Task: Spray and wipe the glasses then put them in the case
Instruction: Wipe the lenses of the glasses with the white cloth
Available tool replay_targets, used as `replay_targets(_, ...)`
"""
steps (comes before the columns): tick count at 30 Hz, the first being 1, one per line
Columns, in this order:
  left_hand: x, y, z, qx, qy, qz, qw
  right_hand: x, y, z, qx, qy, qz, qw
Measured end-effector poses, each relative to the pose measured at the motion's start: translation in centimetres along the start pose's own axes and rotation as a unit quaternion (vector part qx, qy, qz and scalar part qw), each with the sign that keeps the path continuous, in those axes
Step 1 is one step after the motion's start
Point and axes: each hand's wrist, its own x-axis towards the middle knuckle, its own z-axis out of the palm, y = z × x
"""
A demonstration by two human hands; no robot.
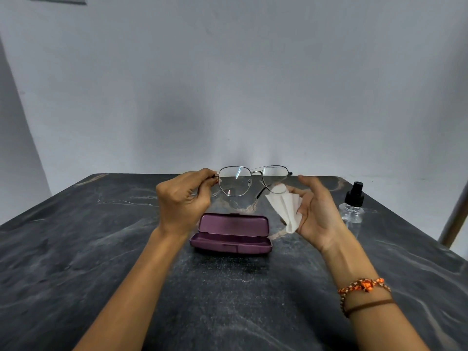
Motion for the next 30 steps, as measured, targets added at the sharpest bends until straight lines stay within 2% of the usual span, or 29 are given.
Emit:
replay_targets(4, 0.2, -0.1, -0.1, 0.007, 0.026, -0.01, 1.0, -0.2, -0.3, -0.3, 0.015, 0.047, -0.003, 0.999)
replay_targets(7, 0.1, 0.0, 0.0, 0.005, 0.02, -0.003, 1.0, 0.4, -0.1, -0.1, 0.021, 0.125, -0.121, 0.984)
replay_targets(9, -0.1, 0.2, 0.1, 0.002, 0.007, 0.002, 1.0, 0.4, 0.3, 0.3, -0.065, 0.241, -0.25, 0.936)
replay_targets(11, -0.2, 0.5, 0.4, -0.001, -0.003, 0.006, 1.0, 0.4, 0.8, 0.8, -0.165, 0.308, -0.373, 0.859)
replay_targets(13, -0.3, 0.9, 0.7, -0.009, -0.007, 0.011, 1.0, 0.4, 1.6, 1.0, -0.265, 0.301, -0.45, 0.798)
replay_targets(17, -0.3, 1.6, 1.0, -0.026, -0.009, 0.02, 0.999, 0.5, 2.9, 1.6, -0.388, 0.242, -0.482, 0.747)
replay_targets(20, -0.3, 1.8, 1.0, -0.021, -0.014, 0.028, 0.999, 0.1, 4.0, 2.4, -0.474, 0.169, -0.537, 0.677)
replay_targets(21, -0.3, 1.8, 1.0, -0.02, -0.014, 0.028, 0.999, 0.1, 4.3, 2.5, -0.482, 0.162, -0.543, 0.668)
replay_targets(22, -0.3, 1.8, 0.9, -0.021, -0.012, 0.026, 0.999, 0.1, 4.3, 2.5, -0.472, 0.169, -0.541, 0.675)
replay_targets(26, 0.0, 1.7, 0.7, -0.027, 0.004, 0.01, 1.0, 0.5, 3.2, 1.3, -0.401, 0.281, -0.473, 0.732)
replay_targets(28, -0.1, 1.8, 0.8, -0.03, 0.006, 0.01, 0.999, 0.6, 3.0, 0.8, -0.406, 0.285, -0.477, 0.725)
replay_targets(30, -0.1, 2.0, 0.9, -0.031, 0.005, 0.016, 0.999, 0.4, 3.3, 1.3, -0.427, 0.253, -0.522, 0.693)
